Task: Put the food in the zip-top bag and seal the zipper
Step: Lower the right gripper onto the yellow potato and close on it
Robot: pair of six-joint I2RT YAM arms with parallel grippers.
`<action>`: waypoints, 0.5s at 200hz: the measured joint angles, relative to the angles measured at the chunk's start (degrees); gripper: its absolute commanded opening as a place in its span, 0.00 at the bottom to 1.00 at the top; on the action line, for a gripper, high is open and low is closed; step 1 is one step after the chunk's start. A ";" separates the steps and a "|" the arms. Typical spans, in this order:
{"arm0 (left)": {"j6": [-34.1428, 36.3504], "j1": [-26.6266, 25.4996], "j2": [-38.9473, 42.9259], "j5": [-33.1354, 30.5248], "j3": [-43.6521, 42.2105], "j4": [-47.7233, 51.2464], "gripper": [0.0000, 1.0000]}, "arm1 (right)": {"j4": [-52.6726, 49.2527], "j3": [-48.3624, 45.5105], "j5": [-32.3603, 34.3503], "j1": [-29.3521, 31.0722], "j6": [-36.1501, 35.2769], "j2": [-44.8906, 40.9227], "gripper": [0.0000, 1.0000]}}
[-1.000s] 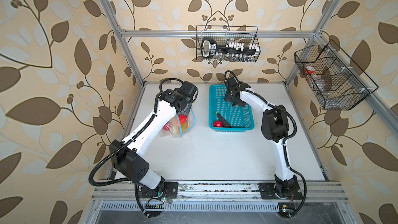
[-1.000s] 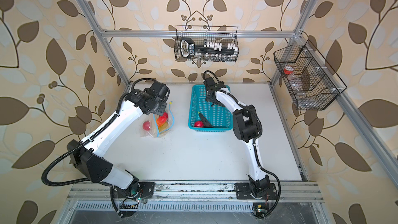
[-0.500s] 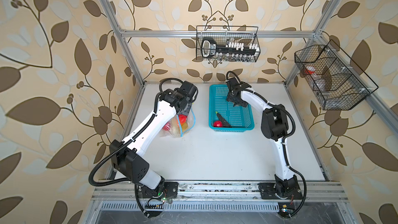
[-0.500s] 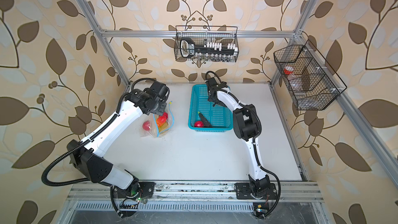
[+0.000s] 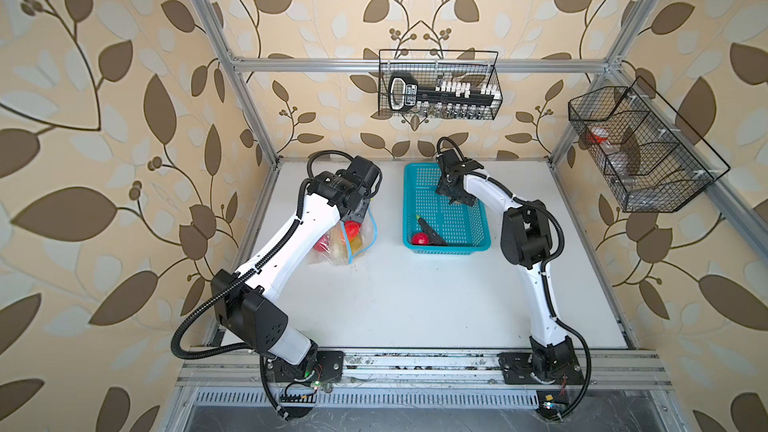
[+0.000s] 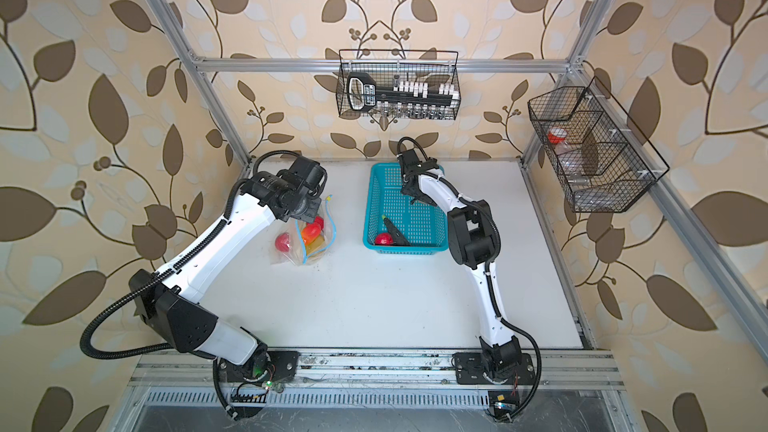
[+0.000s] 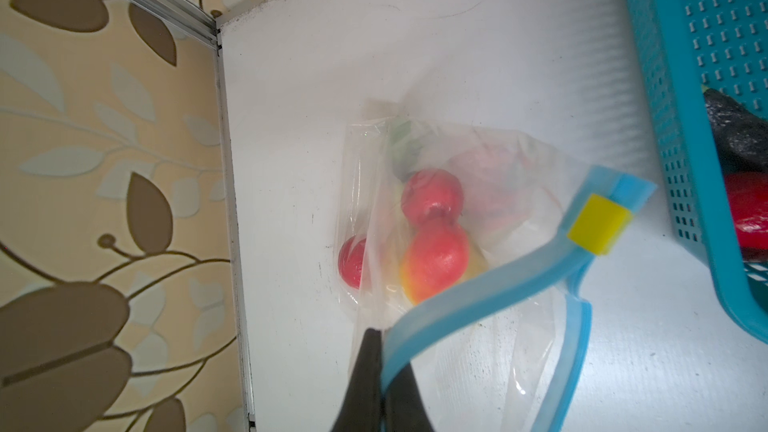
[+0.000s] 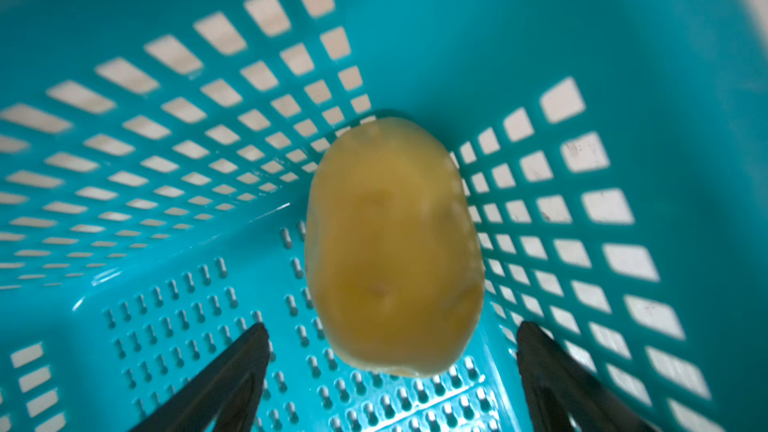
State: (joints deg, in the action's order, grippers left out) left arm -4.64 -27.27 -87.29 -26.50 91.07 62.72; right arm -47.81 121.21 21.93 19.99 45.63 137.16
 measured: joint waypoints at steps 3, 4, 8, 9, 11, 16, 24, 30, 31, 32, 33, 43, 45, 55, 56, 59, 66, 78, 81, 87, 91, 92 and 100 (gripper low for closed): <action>0.00 0.00 0.00 -0.02 0.00 0.00 0.00 | 0.07 0.13 -0.11 -0.04 0.00 0.11 0.92; 0.00 0.00 0.00 -0.04 0.00 0.00 0.00 | 0.09 0.15 -0.11 -0.07 0.00 0.13 0.92; 0.00 0.00 0.00 -0.11 0.00 0.00 0.00 | 0.22 0.24 -0.17 -0.15 0.00 0.24 0.92; 0.00 0.00 0.00 -0.11 0.00 0.00 0.00 | 0.24 0.24 -0.17 -0.17 0.00 0.24 0.92; -0.02 0.00 0.00 -0.11 0.00 0.00 0.00 | 0.31 0.26 -0.20 -0.22 0.00 0.31 0.92; 0.00 0.00 0.00 -0.13 0.00 0.00 0.00 | 0.46 0.28 -0.24 -0.33 0.00 0.37 0.92; 0.00 0.00 0.00 -0.31 0.00 0.00 0.00 | 0.63 0.28 -0.33 -0.55 0.00 0.48 0.92; 0.00 0.00 0.00 -0.46 0.00 0.00 0.00 | 0.79 0.28 -0.35 -0.66 0.00 0.55 0.92; 0.00 0.00 0.00 -0.46 0.00 0.00 0.00 | 0.81 0.28 -0.35 -0.68 0.00 0.55 0.92; 0.00 0.00 0.00 -0.48 0.00 0.00 0.00 | 0.85 0.28 -0.35 -0.68 0.00 0.59 0.92; 0.00 0.00 0.00 -0.48 0.00 0.00 0.00 | 0.87 0.28 -0.35 -0.70 0.00 0.61 0.91; 0.00 0.00 0.00 -0.52 0.00 0.00 0.00 | 1.20 0.28 -0.35 -0.87 0.00 0.72 0.91; 0.00 0.02 0.00 -0.55 0.00 0.00 0.00 | 1.27 0.28 -0.35 -0.90 0.00 0.72 0.91; 0.00 0.00 -0.02 -0.61 0.00 0.00 0.00 | 1.57 0.28 -0.35 -0.92 0.00 0.81 0.91; 0.00 0.00 -0.02 -0.61 0.00 0.00 0.00 | 1.62 0.28 -0.33 -0.94 0.00 0.81 0.91; 0.00 0.00 -0.04 -0.66 0.00 0.00 0.00 | 1.73 0.28 -0.35 -0.94 0.00 0.83 0.91; 0.00 0.00 -0.11 -0.70 0.00 0.00 0.00 | 1.92 0.28 -0.35 -0.98 0.00 0.90 0.91; 0.00 0.00 -0.26 -0.74 0.00 0.00 0.00 | 2.19 0.28 -0.35 -1.05 0.00 1.05 0.90; 0.00 0.00 -0.31 -0.74 0.00 0.00 0.00 | 2.25 0.28 -0.35 -1.05 0.00 1.07 0.90; 0.00 0.02 -0.35 -0.74 0.00 0.00 0.00 | 2.38 0.28 -0.33 -1.05 0.02 1.25 0.90; 0.00 0.00 -0.37 -0.74 0.00 0.00 0.00 | 2.45 0.28 -0.33 -1.05 0.00 1.31 0.90; 0.00 0.00 -0.39 -0.74 0.00 0.00 0.00 | 2.47 0.28 -0.33 -1.05 0.00 1.38 0.90; 0.00 0.02 -0.42 -0.76 0.00 0.00 0.00 | 2.60 0.31 -0.33 -1.05 0.02 1.66 0.90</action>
State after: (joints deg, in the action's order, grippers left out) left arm -4.64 -27.24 -87.70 -27.27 91.07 62.72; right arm -45.21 121.51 21.61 18.94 45.65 138.82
